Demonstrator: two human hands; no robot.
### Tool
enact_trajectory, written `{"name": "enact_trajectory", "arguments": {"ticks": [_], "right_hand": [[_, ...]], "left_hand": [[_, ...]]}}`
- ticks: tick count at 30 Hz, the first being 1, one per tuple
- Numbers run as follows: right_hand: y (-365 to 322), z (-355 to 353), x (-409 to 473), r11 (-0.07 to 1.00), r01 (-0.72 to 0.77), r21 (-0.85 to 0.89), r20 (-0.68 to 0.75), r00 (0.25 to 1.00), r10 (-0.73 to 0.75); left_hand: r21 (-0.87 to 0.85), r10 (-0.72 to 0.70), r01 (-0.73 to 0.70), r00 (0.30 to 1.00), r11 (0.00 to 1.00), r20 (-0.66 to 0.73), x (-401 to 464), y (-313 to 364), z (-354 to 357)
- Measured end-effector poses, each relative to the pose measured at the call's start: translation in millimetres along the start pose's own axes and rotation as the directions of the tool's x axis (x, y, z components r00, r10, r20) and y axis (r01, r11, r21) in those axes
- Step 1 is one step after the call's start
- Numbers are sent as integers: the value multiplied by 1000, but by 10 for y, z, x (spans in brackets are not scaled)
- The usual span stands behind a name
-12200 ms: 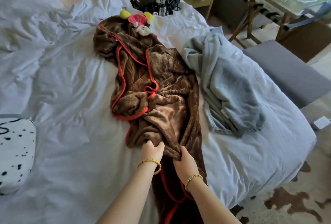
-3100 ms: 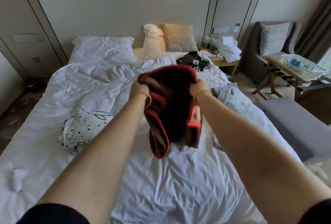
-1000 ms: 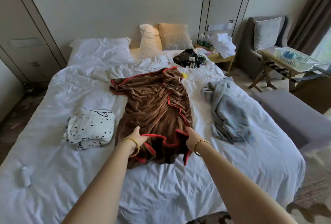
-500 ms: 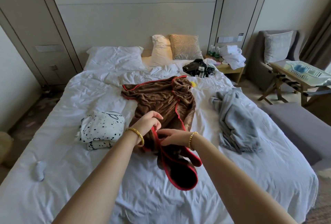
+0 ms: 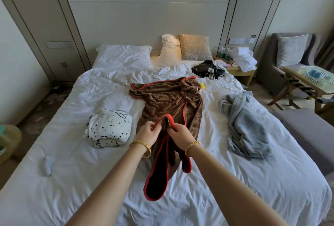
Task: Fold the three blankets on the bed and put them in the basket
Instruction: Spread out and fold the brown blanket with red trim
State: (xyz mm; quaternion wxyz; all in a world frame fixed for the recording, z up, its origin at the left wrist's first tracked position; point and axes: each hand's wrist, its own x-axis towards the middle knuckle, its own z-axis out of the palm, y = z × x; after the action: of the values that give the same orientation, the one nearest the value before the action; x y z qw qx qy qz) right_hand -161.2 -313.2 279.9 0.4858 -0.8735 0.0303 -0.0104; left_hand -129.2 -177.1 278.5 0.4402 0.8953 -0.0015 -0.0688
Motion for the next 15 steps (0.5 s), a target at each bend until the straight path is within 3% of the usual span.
{"name": "enact_trajectory", "arguments": {"ticks": [2,6,8,10,12,15], "right_hand": [[-6,-3,20,998,-7,56,-19,1000,8],[26,-87,52,995,-48,88,-33,998,51],[44,-139,56,998,-51,36,7,999,51],[74,-192,56,999,-40,19,23,999,40],[99,-250,47,999,-29,15,56,998,28],[86,-240,36,998,-11,-65,205,979,24]], "left_hand": [[-46,-32,37,993,998,118,19,-55,-23],[-45,102,-96,982,994,156,35,-109,-61],[103,140,-137,990,985,-28,82,-91,-96],[208,110,-48,949,977,-295,138,-51,-203],[121,55,-8,919,993,-390,193,-8,-318],[-191,-15,-34,968,981,-250,235,155,-325]]}}
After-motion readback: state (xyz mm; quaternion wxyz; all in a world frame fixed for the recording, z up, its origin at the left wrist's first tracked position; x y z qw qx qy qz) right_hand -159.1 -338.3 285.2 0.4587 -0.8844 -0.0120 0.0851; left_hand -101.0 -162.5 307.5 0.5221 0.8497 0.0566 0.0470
